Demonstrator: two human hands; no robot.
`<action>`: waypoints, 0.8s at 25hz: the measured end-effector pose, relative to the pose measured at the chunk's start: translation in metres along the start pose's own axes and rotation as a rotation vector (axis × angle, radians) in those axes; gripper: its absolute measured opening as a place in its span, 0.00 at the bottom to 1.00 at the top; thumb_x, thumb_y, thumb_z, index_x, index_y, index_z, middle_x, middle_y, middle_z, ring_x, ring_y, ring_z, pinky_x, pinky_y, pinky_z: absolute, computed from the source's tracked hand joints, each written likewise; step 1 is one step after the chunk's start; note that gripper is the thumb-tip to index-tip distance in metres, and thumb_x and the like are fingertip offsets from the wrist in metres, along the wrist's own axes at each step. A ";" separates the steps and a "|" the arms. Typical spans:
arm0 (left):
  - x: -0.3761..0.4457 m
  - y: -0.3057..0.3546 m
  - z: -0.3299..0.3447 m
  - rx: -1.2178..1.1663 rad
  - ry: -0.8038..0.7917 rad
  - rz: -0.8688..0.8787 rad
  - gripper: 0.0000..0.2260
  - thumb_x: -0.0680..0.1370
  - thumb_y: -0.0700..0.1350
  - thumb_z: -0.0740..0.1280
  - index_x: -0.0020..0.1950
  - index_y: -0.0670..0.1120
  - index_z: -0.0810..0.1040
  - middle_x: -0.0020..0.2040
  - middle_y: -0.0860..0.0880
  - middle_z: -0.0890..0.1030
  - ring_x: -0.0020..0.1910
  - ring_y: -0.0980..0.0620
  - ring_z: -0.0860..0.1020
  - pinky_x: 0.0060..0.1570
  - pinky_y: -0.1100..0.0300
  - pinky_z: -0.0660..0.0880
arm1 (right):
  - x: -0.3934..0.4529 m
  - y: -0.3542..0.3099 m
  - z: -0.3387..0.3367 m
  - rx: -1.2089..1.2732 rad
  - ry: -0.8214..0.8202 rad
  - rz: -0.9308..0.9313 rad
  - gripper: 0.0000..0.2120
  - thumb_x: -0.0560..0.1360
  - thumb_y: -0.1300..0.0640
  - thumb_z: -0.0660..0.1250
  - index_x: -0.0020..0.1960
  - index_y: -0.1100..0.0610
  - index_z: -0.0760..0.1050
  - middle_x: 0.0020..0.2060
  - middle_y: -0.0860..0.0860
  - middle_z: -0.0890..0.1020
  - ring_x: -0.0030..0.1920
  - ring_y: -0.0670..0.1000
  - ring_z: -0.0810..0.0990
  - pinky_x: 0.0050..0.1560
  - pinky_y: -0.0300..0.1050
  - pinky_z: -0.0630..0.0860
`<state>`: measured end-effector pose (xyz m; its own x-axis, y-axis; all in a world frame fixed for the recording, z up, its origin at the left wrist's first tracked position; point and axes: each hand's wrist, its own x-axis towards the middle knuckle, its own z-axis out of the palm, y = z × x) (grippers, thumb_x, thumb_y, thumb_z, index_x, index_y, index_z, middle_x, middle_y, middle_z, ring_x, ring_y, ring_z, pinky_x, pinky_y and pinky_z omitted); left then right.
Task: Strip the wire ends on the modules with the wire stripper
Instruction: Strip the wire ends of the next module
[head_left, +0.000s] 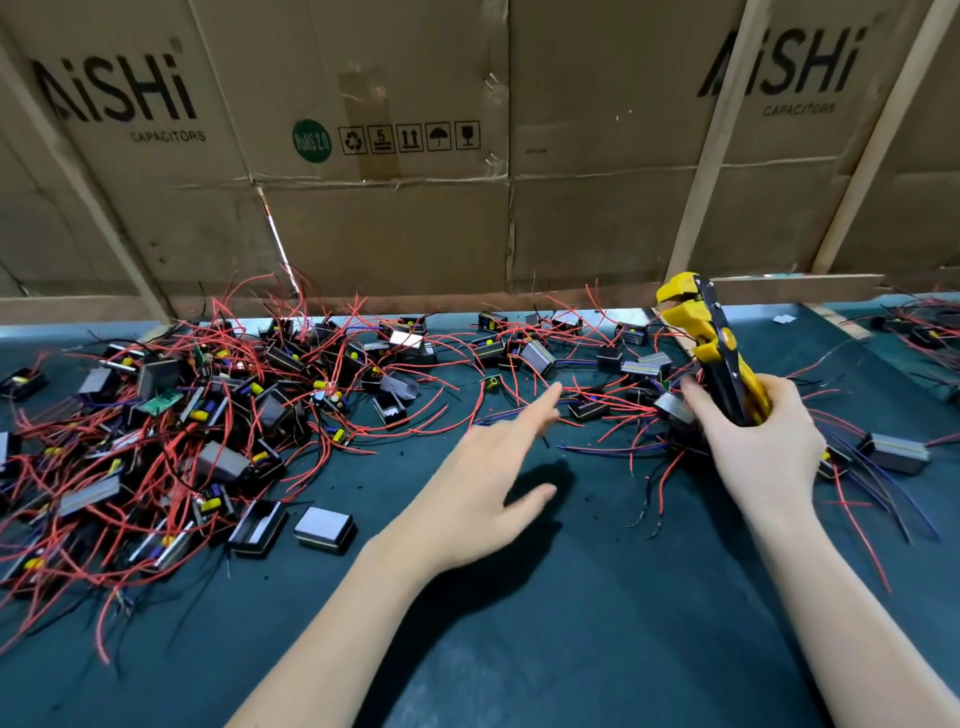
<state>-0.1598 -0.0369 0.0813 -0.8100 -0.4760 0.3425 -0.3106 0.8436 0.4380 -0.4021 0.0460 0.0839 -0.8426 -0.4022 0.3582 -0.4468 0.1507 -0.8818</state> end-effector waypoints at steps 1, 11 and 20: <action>-0.001 -0.008 -0.008 0.095 0.123 0.005 0.30 0.78 0.46 0.67 0.78 0.49 0.61 0.69 0.52 0.75 0.68 0.51 0.72 0.68 0.51 0.65 | 0.000 -0.001 0.000 0.005 0.006 0.000 0.20 0.67 0.39 0.75 0.50 0.47 0.72 0.44 0.44 0.79 0.48 0.48 0.76 0.52 0.43 0.67; -0.056 -0.105 -0.088 0.496 0.800 -0.854 0.11 0.72 0.38 0.70 0.54 0.41 0.79 0.53 0.37 0.79 0.55 0.35 0.72 0.53 0.45 0.68 | -0.014 -0.018 -0.004 0.693 -0.681 -0.051 0.16 0.70 0.44 0.71 0.49 0.55 0.78 0.43 0.53 0.79 0.45 0.52 0.77 0.44 0.46 0.77; -0.051 -0.117 -0.073 0.582 0.805 -0.820 0.13 0.72 0.42 0.75 0.54 0.41 0.80 0.52 0.40 0.82 0.55 0.36 0.73 0.52 0.44 0.66 | -0.013 -0.011 0.010 0.622 -0.659 0.159 0.23 0.65 0.38 0.69 0.46 0.58 0.76 0.38 0.54 0.80 0.42 0.54 0.82 0.61 0.58 0.73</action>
<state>-0.0455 -0.1292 0.0735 0.1832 -0.7474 0.6386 -0.9073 0.1215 0.4025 -0.3832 0.0411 0.0856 -0.4534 -0.8803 0.1401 0.0621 -0.1880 -0.9802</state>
